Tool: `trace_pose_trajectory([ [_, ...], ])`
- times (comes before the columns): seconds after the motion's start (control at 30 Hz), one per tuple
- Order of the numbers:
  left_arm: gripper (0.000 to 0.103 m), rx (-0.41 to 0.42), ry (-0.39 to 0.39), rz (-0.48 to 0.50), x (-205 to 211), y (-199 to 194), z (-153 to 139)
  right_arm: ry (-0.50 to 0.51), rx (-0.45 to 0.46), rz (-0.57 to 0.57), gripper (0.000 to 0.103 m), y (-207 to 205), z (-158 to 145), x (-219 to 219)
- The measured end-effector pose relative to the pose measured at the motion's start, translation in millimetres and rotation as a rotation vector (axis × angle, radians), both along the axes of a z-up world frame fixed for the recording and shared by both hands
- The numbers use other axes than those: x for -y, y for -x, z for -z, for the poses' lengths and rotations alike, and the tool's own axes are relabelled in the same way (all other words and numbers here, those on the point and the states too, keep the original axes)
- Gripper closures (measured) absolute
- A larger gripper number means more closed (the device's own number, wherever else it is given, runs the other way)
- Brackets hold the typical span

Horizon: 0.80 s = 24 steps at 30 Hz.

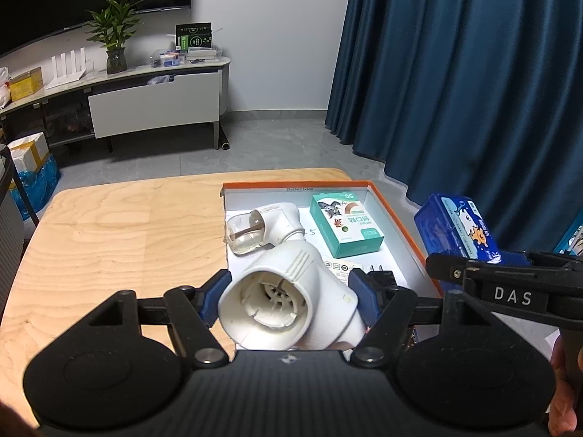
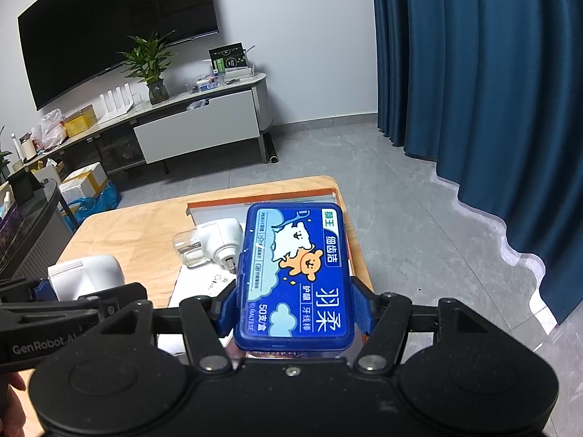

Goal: Organize rigid objects
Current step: 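Lower the plug adapter with left tool while right tool lowers the blue tin into the tray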

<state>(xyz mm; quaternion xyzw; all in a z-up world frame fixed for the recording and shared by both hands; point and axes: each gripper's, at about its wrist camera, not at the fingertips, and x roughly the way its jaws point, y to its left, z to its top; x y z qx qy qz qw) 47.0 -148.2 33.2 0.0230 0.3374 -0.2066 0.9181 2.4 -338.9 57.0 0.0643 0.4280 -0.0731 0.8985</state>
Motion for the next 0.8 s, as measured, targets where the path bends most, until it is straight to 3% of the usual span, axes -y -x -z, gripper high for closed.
trace_pose_trajectory([
  [0.8, 0.031, -0.014, 0.003, 0.0, -3, -4, 3, 0.001, -0.013, -0.004, 0.03, 1, 10, 0],
])
